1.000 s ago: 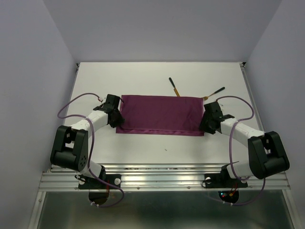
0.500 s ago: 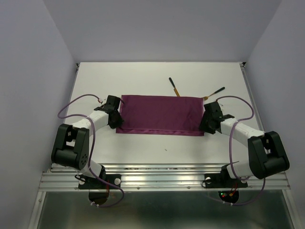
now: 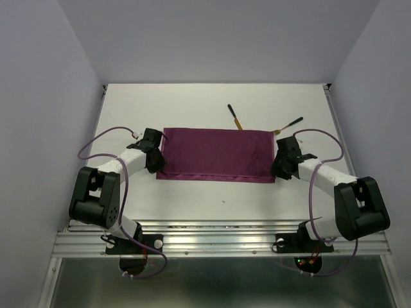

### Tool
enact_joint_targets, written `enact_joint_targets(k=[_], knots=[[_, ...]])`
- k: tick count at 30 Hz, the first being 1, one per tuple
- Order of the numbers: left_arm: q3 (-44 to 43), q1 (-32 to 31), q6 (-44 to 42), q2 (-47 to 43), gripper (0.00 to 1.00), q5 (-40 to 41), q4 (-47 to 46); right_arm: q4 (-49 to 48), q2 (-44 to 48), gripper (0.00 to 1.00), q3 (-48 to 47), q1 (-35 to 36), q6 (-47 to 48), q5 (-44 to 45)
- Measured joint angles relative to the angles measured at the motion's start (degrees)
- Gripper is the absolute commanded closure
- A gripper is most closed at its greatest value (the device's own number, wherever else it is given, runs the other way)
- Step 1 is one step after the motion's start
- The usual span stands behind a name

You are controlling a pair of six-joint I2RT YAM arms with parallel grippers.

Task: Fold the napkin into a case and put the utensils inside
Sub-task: Smooth out the rectangle-folded napkin at the center of the board.

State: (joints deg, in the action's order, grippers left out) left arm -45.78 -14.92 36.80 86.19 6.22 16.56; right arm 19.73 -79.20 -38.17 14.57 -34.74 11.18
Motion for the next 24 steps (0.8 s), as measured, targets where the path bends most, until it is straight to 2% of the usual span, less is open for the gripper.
enact_joint_targets(k=[9,12,14,19,24], knots=[[0.0,0.0,0.0,0.0,1.0,-0.02,0.0,0.0,0.04,0.67,0.11,0.0,0.02,-1.46],[0.0,-0.02,0.09,0.0,1.0,-0.02,0.0,-0.02,0.04,0.72,0.17,0.0,0.04,-1.77],[0.0,-0.04,0.11,0.0,1.0,-0.02,0.0,-0.04,0.04,0.81,0.26,0.0,0.13,-1.79],[0.0,-0.13,0.11,0.0,1.0,-0.04,0.0,0.0,0.15,0.92,0.42,0.0,0.26,-1.73],[-0.11,-0.13,0.11,0.0,1.0,-0.04,0.22,0.59,1.22,0.93,0.42,0.0,0.44,-1.75]])
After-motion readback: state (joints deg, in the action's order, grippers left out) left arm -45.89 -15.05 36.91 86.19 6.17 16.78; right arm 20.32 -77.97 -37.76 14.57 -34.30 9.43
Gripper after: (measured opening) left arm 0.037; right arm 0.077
